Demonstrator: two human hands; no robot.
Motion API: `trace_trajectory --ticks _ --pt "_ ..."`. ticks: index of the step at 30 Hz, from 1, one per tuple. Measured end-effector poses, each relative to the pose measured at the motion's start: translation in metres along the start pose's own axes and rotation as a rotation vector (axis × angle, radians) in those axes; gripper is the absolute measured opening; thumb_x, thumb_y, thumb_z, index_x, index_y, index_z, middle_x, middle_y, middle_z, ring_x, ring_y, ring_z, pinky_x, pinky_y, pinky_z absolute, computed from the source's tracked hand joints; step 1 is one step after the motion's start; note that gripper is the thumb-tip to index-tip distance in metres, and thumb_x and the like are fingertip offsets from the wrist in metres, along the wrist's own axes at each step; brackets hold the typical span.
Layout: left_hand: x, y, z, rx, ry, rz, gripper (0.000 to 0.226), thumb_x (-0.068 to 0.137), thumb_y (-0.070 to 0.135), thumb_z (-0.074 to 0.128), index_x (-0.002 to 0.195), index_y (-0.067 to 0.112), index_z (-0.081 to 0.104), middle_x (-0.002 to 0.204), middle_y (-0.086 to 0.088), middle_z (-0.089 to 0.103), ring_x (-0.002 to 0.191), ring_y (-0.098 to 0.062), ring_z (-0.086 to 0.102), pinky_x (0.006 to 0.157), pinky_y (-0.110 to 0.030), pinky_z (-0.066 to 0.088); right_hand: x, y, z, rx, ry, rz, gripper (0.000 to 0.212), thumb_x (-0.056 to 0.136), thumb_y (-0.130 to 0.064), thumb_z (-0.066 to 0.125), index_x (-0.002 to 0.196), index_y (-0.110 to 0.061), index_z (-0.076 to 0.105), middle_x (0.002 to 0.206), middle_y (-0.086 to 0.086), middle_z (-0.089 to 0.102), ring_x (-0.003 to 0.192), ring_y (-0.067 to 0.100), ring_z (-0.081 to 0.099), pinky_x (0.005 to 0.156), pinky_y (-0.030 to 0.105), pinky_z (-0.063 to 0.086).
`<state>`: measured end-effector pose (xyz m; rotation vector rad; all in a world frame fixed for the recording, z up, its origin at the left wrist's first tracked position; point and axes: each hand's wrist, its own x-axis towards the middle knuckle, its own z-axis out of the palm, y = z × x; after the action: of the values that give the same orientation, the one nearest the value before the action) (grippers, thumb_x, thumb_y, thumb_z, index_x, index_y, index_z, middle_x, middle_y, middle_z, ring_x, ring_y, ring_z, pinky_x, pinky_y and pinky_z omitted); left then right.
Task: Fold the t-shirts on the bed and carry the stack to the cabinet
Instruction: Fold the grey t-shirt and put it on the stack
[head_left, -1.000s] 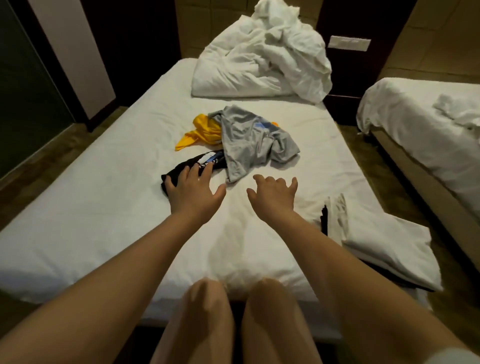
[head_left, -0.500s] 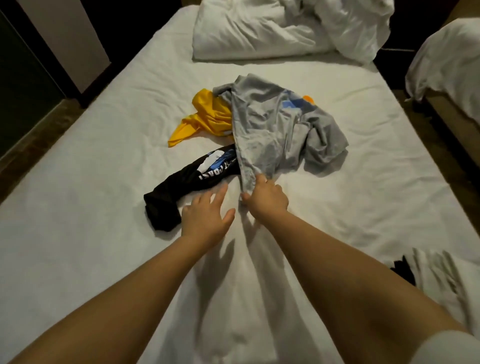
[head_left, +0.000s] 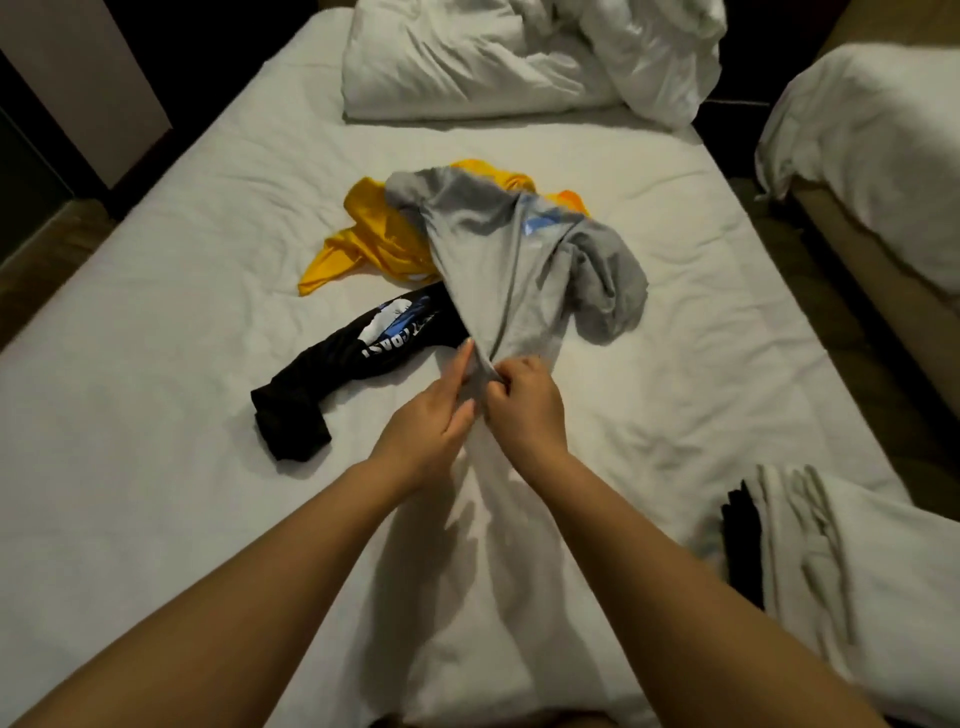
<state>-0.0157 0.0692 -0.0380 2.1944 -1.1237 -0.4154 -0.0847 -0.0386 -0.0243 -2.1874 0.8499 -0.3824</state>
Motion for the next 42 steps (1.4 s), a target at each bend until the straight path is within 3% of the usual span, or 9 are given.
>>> trace_trajectory --ticks 4,7,10,16,22,29,36,39,42 --pt "-0.017 0.038 -0.023 0.034 0.011 0.065 0.067 0.089 0.035 0.037 0.140 0.048 -0.003 0.146 -0.004 0.040 0.121 -0.026 0.050 0.093 -0.043 0.046 -0.043 -0.019 -0.041 0.077 0.094 -0.102 0.018 0.082 -0.004 0.051 0.067 -0.013 0.053 0.083 0.003 0.048 0.069 0.011 0.040 0.059 0.018 0.027" --pt "-0.036 0.070 -0.043 0.035 0.002 0.157 0.057 0.088 0.038 0.044 0.143 0.033 0.030 0.137 -0.005 0.049 0.121 -0.023 0.050 0.093 -0.041 0.045 -0.078 -0.045 -0.076 0.170 0.164 -0.219 0.015 0.081 0.000 0.051 0.074 -0.002 0.064 0.074 -0.008 0.042 0.061 0.005 0.039 0.060 0.003 0.031" --pt "-0.065 0.106 -0.062 0.073 0.062 0.229 0.035 0.084 0.045 0.044 0.102 0.018 0.057 0.100 -0.008 0.066 0.095 -0.026 0.061 0.067 -0.035 0.042 -0.112 -0.063 -0.106 0.175 0.244 -0.316 0.021 0.073 -0.011 0.044 0.070 -0.002 0.063 0.075 -0.005 0.044 0.065 0.003 0.037 0.058 0.004 0.030" --pt "-0.133 0.134 -0.078 0.263 0.218 0.239 0.033 0.086 0.042 0.057 0.067 0.018 0.044 0.065 -0.001 0.049 0.076 -0.026 0.053 0.053 -0.033 0.022 -0.168 -0.047 -0.149 -0.021 0.286 -0.298 0.014 0.077 -0.002 0.049 0.080 -0.006 0.062 0.087 0.013 0.061 0.083 0.028 0.054 0.063 0.025 0.027" --pt "-0.200 0.120 -0.055 0.202 0.165 0.358 0.035 0.078 0.042 0.054 0.069 0.009 0.060 0.078 -0.007 0.058 0.076 -0.019 0.052 0.066 -0.027 0.036 -0.232 -0.035 -0.164 0.180 -0.148 -0.207 0.026 0.062 -0.020 0.046 0.070 -0.005 0.065 0.061 0.000 0.054 0.055 -0.001 0.047 0.055 0.017 0.036" --pt "-0.237 0.139 -0.027 -0.115 0.027 0.214 0.013 0.085 0.018 0.059 0.075 0.026 0.062 0.064 0.013 0.058 0.066 0.003 0.055 0.063 -0.019 0.040 -0.252 -0.032 -0.156 0.068 -0.633 -0.169 0.036 0.079 -0.045 0.066 0.113 -0.032 0.063 0.113 -0.006 0.065 0.108 0.009 0.058 0.096 0.028 0.045" --pt "-0.220 0.144 -0.033 -0.209 -0.038 0.089 0.018 0.085 0.018 0.064 0.088 0.031 0.052 0.086 0.007 0.058 0.083 -0.008 0.056 0.075 -0.024 0.044 -0.252 -0.034 -0.158 -0.088 -0.452 -0.251 0.015 0.088 -0.028 0.062 0.076 -0.020 0.061 0.068 0.000 0.055 0.068 0.013 0.050 0.063 0.031 0.036" --pt "-0.207 0.140 -0.027 -0.148 -0.174 0.124 0.029 0.083 0.024 0.066 0.109 0.021 0.054 0.104 0.006 0.057 0.097 -0.010 0.053 0.086 -0.028 0.042 -0.254 -0.025 -0.178 0.254 -0.410 -0.146 0.006 0.090 -0.012 0.060 0.086 -0.009 0.062 0.077 0.009 0.056 0.072 0.017 0.053 0.067 0.033 0.043" --pt "-0.195 0.135 -0.007 -0.062 -0.175 0.131 0.013 0.086 0.014 0.062 0.092 0.024 0.056 0.090 0.010 0.054 0.085 -0.006 0.050 0.072 -0.021 0.036 -0.257 -0.017 -0.208 0.527 -0.422 -0.075 0.005 0.088 -0.006 0.059 0.086 -0.004 0.063 0.075 0.009 0.060 0.070 0.014 0.058 0.065 0.025 0.049"
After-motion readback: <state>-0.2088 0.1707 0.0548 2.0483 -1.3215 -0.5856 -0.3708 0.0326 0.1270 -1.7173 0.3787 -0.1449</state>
